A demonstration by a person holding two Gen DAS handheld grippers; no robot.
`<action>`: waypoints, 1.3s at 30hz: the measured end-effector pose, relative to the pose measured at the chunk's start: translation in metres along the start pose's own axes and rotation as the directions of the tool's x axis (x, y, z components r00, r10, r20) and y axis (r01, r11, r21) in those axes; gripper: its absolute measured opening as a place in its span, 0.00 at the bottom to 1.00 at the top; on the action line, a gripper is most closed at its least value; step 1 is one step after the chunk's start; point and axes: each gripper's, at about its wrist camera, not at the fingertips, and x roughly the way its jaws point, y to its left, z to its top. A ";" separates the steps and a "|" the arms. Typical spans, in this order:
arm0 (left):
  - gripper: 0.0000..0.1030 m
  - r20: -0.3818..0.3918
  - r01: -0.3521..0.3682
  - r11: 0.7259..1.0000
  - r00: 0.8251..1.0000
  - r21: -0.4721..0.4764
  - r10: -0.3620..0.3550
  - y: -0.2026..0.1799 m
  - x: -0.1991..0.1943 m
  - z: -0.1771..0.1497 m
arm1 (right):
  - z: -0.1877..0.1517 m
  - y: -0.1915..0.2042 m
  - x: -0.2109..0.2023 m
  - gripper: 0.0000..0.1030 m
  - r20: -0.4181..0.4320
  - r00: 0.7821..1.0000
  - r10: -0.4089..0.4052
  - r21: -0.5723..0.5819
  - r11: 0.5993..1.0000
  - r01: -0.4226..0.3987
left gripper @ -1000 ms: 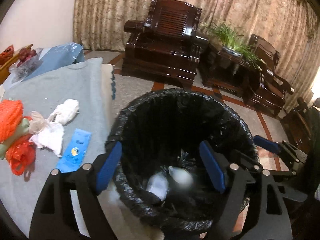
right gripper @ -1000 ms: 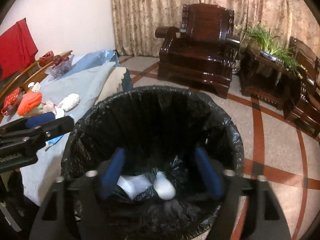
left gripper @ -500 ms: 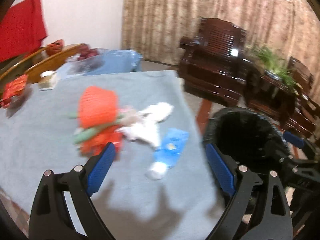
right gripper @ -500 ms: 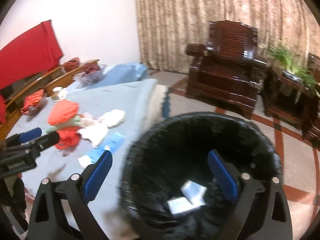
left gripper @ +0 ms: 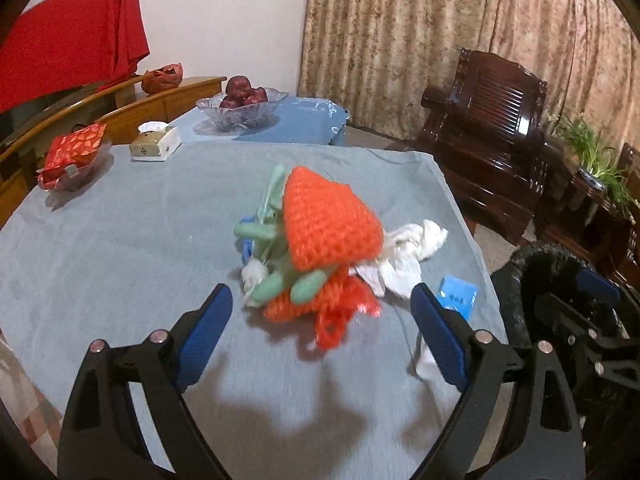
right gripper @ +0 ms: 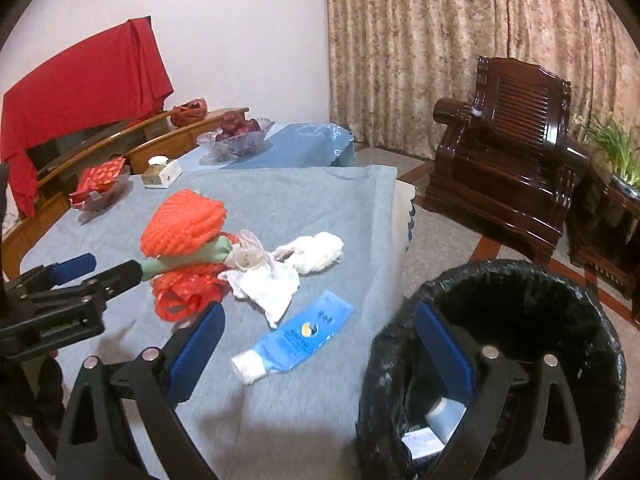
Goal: Collect trash
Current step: 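Grasp the orange foam fruit net with the left tool, then reach the right tool to the red plastic bag and grasp it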
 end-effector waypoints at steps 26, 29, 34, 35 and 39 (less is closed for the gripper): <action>0.44 -0.027 0.008 0.999 1.000 -0.040 -0.009 -0.009 0.048 0.017 | 0.014 -0.012 0.040 0.90 -0.017 1.000 -0.023 0.020 1.000 0.023; 0.43 0.002 0.018 0.998 1.000 -0.058 -0.018 -0.003 0.029 0.016 | 0.014 -0.009 0.039 0.90 -0.011 1.000 -0.016 0.017 1.000 0.017; 0.43 0.028 0.003 0.997 1.000 -0.073 -0.001 0.011 0.002 0.011 | 0.014 -0.002 0.038 0.90 -0.009 1.000 0.000 0.016 1.000 0.000; 0.43 0.030 -0.011 0.997 0.999 -0.080 0.014 0.018 -0.003 0.009 | 0.015 0.001 0.038 0.90 -0.007 1.000 0.006 0.013 1.000 -0.006; 0.43 0.023 -0.057 0.993 0.998 -0.103 0.060 0.038 -0.011 0.002 | 0.013 0.016 0.041 0.90 -0.010 0.999 0.040 0.002 0.999 -0.040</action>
